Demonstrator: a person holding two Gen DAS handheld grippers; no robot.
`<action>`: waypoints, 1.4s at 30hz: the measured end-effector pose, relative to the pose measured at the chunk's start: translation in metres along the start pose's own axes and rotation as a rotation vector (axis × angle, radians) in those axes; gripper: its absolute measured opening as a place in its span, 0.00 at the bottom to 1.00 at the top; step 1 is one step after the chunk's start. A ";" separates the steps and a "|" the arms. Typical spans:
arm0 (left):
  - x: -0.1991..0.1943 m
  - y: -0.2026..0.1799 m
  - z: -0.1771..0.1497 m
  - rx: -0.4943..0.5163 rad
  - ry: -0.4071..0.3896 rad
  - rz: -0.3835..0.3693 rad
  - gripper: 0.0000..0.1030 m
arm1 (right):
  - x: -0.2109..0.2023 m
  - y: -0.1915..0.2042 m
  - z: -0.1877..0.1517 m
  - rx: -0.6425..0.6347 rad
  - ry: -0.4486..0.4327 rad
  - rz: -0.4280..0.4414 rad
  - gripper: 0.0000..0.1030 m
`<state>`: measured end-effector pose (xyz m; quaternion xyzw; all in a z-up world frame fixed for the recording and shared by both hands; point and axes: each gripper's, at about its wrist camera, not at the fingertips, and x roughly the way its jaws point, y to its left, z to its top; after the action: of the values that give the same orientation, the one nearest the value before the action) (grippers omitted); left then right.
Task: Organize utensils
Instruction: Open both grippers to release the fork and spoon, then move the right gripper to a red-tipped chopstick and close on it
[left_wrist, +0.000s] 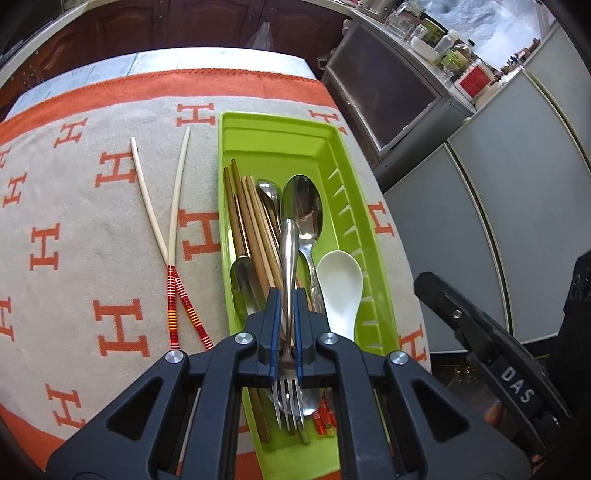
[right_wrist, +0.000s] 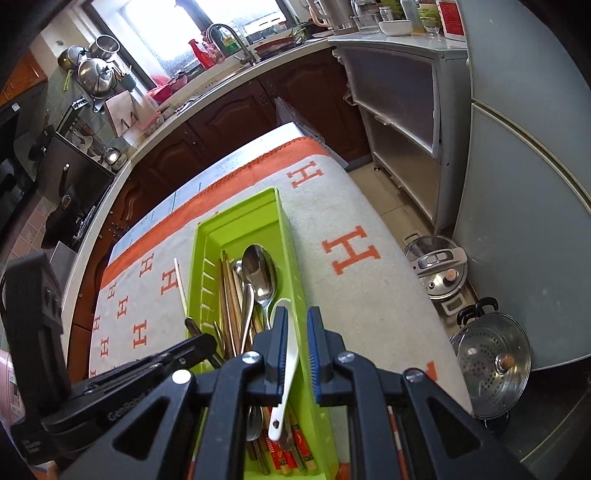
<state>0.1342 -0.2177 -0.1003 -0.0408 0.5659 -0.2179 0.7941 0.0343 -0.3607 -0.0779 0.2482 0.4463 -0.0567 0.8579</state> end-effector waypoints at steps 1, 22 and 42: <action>-0.004 -0.001 -0.001 0.008 -0.002 0.004 0.04 | 0.000 0.001 -0.001 -0.002 0.002 0.000 0.10; -0.093 0.029 -0.044 0.033 -0.111 0.066 0.37 | -0.018 0.037 -0.030 -0.077 0.007 0.001 0.10; -0.129 0.073 -0.068 -0.003 -0.173 0.117 0.37 | -0.017 0.083 -0.055 -0.155 0.038 0.016 0.10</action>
<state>0.0601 -0.0889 -0.0338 -0.0276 0.4972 -0.1658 0.8512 0.0099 -0.2644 -0.0591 0.1859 0.4635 -0.0104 0.8663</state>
